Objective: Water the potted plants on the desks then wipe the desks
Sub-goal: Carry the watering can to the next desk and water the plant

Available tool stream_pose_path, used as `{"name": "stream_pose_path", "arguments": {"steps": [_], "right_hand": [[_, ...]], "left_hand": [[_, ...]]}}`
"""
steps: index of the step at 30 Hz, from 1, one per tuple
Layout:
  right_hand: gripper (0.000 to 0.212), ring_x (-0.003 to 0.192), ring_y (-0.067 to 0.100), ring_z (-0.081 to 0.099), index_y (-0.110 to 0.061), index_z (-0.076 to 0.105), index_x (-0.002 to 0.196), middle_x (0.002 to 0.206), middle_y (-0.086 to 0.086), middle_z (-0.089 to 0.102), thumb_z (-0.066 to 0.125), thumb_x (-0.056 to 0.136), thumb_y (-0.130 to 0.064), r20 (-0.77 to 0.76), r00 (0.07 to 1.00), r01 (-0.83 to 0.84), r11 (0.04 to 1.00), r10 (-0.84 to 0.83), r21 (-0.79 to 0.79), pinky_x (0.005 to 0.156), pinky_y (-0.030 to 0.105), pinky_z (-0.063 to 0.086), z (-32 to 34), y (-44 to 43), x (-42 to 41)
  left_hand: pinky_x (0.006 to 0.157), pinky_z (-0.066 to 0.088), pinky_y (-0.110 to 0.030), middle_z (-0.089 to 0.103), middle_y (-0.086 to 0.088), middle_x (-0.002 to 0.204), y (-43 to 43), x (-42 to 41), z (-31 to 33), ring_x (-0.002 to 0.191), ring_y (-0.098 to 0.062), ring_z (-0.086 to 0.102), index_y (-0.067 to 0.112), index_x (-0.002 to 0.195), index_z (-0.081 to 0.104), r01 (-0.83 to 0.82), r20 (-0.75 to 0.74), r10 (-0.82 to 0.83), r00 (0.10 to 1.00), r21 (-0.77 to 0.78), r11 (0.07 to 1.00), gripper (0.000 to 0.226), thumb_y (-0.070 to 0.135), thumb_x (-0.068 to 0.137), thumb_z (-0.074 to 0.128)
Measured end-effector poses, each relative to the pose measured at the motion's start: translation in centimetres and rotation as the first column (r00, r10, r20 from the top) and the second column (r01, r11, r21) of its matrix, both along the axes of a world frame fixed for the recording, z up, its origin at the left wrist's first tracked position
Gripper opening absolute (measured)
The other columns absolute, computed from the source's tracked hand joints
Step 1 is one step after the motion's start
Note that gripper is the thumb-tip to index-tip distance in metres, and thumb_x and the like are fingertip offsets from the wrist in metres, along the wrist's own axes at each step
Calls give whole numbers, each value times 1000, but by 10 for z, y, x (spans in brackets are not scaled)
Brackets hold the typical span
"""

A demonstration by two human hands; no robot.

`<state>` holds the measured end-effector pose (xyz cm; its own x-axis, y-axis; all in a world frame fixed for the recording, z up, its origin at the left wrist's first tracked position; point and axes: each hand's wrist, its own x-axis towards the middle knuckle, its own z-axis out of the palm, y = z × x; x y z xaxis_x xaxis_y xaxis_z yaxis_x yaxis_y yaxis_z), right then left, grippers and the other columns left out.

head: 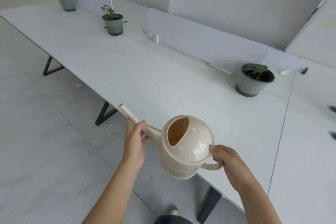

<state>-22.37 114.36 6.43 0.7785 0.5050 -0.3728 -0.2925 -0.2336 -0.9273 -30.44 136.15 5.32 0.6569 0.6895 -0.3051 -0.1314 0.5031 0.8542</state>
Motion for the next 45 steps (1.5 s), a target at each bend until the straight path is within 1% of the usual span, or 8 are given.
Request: {"name": "stream_pose_path", "arguments": {"steps": [9, 18, 22, 28, 34, 39, 42, 45], "right_hand": [[25, 63, 7, 49, -16, 53, 54, 47, -16, 54, 61, 61, -39, -38, 983, 180, 983, -181, -37, 74, 27, 34, -9, -5, 58], [63, 70, 17, 37, -16, 48, 58, 55, -11, 39, 73, 35, -70, -3, 884, 465, 881, -467, -89, 80, 34, 31, -8, 7, 79], [31, 59, 4, 46, -18, 56, 42, 46, -14, 47, 64, 59, -42, -14, 814, 580, 813, -581, -41, 79, 29, 29, 2, 21, 83], [31, 63, 10, 44, -18, 57, 42, 46, -14, 48, 64, 55, -45, -5, 692, 718, 689, -722, -99, 79, 31, 34, 5, 30, 79], [26, 81, 19, 58, -11, 67, 58, 59, -8, 67, 62, 67, -35, -2, 557, 827, 555, -831, -87, 83, 33, 40, 11, 19, 81], [71, 84, 14, 61, -11, 70, 63, 64, -7, 71, 74, 26, -72, 80, 499, 865, 490, -863, -110, 76, 30, 42, 23, 9, 87], [38, 94, 19, 62, -7, 68, 72, 63, -9, 73, 71, 65, -44, 84, 475, 879, 468, -876, -87, 76, 31, 42, 32, 1, 93], [39, 99, 23, 61, 1, 67, 80, 80, 4, 73, 66, 74, -38, 97, 443, 895, 435, -891, -96, 80, 36, 42, 34, -12, 102]], "left_hand": [[78, 43, -31, 47, -3, 88, 5, 96, -16, 88, -20, 49, 13, 132, 42, 140, -72, -142, 987, -39, 989, 40, 12, 92, 44], [75, 41, -30, 45, -3, 89, 18, 198, -17, 82, -17, 49, 11, 123, 44, 477, -73, -478, 875, -27, 878, 32, 13, 92, 43], [76, 42, -30, 47, -2, 88, 22, 235, -16, 86, -18, 49, 11, 132, 40, 594, -33, -595, 803, -25, 804, 40, 14, 92, 43], [94, 38, -36, 41, -21, 139, 13, 264, -23, 114, -28, 48, 16, 140, 34, 723, -52, -725, 687, -49, 689, 48, 15, 93, 43], [106, 31, -39, 52, 7, 97, -15, 282, -18, 110, -19, 47, 31, 101, 54, 824, -51, -823, 565, -15, 567, 20, 16, 94, 42], [102, 31, -37, 49, 8, 94, -42, 297, -11, 110, -17, 46, 33, 91, 51, 865, -62, -864, 499, -28, 502, 20, 16, 94, 42], [102, 35, -42, 46, 5, 91, -61, 310, -8, 105, -17, 45, 28, 98, 51, 880, -47, -880, 472, -34, 473, 16, 17, 94, 41], [96, 39, -42, 43, 3, 90, -81, 323, -5, 102, -18, 44, 24, 98, 51, 888, -30, -889, 457, -48, 458, 13, 16, 93, 42]]}}
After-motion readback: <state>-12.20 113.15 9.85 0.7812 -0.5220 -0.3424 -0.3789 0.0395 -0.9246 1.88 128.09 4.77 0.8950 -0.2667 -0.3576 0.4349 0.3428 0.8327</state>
